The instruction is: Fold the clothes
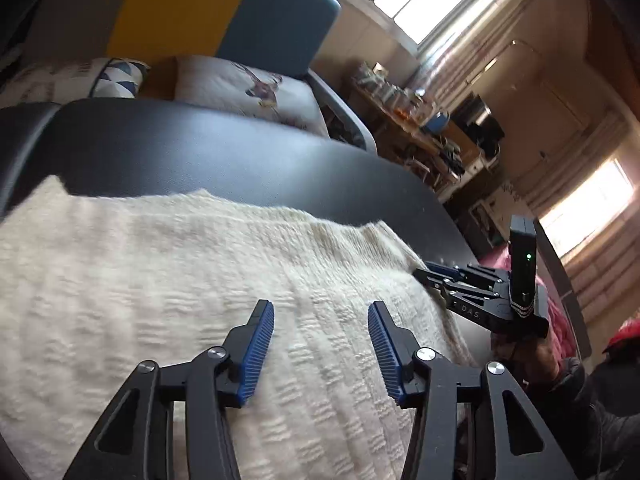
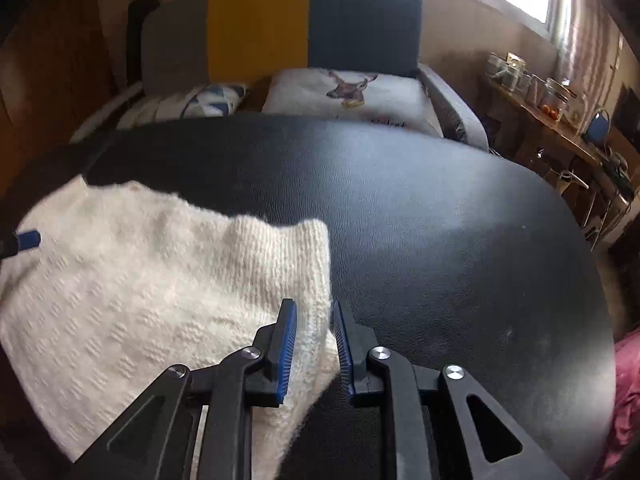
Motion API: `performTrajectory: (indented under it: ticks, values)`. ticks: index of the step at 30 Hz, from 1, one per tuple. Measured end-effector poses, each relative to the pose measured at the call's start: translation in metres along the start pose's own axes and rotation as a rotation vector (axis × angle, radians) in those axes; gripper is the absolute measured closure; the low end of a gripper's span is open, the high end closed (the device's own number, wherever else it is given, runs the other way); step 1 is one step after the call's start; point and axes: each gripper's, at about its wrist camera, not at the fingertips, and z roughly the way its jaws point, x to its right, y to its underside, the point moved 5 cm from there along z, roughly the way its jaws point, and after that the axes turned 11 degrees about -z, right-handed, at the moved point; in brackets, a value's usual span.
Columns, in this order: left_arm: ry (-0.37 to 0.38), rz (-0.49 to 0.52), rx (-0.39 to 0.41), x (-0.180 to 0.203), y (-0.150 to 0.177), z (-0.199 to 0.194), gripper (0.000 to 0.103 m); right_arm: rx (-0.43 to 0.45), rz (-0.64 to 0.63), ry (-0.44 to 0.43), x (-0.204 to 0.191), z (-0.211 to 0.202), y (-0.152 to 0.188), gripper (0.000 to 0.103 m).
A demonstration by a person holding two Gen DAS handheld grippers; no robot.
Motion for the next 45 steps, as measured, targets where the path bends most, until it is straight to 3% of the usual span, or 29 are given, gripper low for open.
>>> performTrajectory:
  ticks: [2, 3, 6, 10, 15, 19, 26, 28, 31, 32, 33, 35, 40, 45]
  values:
    - [-0.035, -0.048, 0.057, -0.028, -0.005, -0.034, 0.030, 0.058, 0.029, -0.065, -0.011, -0.013, -0.004, 0.080]
    - [-0.057, -0.073, 0.084, -0.043, -0.007, -0.052, 0.027, 0.071, 0.030, -0.093, -0.020, -0.017, -0.004, 0.080]
    - [-0.132, -0.151, 0.156, -0.091, -0.012, -0.102, 0.024, 0.022, 0.009, -0.153, -0.052, -0.005, -0.002, 0.080]
    - [-0.154, -0.267, 0.139, -0.144, -0.011, -0.133, 0.024, -0.081, -0.029, -0.122, -0.073, 0.017, 0.011, 0.080]
    - [-0.057, -0.333, 0.067, -0.168, -0.009, -0.122, 0.024, -0.126, -0.004, -0.104, -0.073, 0.019, 0.018, 0.080]
    - [-0.038, -0.328, 0.011, -0.174, -0.011, -0.095, 0.023, -0.125, 0.042, -0.129, -0.070, 0.023, 0.020, 0.079]
    - [-0.001, -0.252, 0.034, -0.169, -0.020, -0.071, 0.024, -0.100, 0.055, -0.149, -0.066, 0.027, 0.022, 0.079]
    - [-0.003, -0.198, 0.059, -0.163, -0.019, -0.070, 0.026, -0.100, 0.057, -0.154, -0.065, 0.029, 0.022, 0.079]
    - [-0.042, -0.165, 0.068, -0.162, -0.015, -0.065, 0.044, -0.097, 0.060, -0.166, -0.064, 0.030, 0.021, 0.079]
    - [-0.034, -0.193, 0.061, -0.165, -0.014, -0.064, 0.061, -0.095, 0.059, -0.170, -0.064, 0.030, 0.021, 0.079]
    - [-0.014, -0.238, 0.047, -0.169, -0.014, -0.064, 0.070, -0.092, 0.057, -0.175, -0.063, 0.030, 0.021, 0.079]
    - [0.016, -0.301, 0.022, -0.173, -0.015, -0.065, 0.078, -0.094, 0.049, -0.187, -0.063, 0.030, 0.020, 0.079]
    - [-0.071, -0.258, 0.012, -0.155, -0.017, -0.074, 0.083, -0.126, -0.009, -0.242, -0.059, 0.024, 0.014, 0.079]
    - [-0.043, -0.249, 0.044, -0.137, -0.030, -0.092, 0.083, -0.154, -0.167, -0.237, -0.060, 0.013, 0.016, 0.079]
